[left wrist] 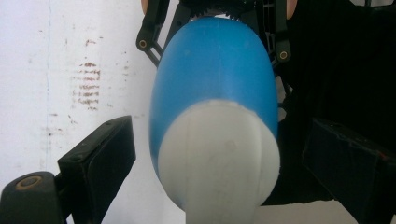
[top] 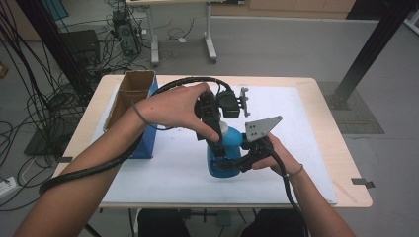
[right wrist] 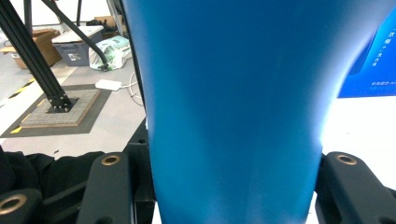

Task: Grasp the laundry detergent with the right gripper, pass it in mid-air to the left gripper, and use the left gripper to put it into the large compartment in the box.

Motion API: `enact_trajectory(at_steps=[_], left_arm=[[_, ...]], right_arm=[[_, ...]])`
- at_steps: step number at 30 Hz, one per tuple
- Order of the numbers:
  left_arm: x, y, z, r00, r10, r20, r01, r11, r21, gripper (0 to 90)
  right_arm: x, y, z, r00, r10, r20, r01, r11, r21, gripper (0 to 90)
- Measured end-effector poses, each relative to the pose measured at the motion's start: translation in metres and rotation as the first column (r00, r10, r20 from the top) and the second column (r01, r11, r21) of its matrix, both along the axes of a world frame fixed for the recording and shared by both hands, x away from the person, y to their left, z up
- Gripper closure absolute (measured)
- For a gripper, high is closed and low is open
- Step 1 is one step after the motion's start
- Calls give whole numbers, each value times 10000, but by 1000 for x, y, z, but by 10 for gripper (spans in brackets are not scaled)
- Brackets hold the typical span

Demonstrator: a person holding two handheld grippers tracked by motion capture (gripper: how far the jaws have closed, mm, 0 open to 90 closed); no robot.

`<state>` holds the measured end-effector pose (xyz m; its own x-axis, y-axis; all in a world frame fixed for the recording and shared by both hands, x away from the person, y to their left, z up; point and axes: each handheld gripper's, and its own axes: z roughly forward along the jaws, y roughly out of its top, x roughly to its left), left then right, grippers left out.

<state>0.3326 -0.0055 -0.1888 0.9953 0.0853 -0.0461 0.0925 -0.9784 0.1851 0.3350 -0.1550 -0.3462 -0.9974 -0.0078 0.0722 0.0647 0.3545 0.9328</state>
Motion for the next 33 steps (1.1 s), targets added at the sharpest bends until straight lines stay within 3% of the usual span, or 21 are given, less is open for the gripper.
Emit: enact_trajectory(at_steps=[18,33], left_arm=[[-2,-4,0,9999,-137,95,136,9998,115,111],[-4,-6,-1,9996,-244,140,240,9993,276,188]], right_arm=[[-1,1,2,10000,49,11,-49,10000,48,435],[-2,1,4,9999,82,79,-83,9999,93,435]])
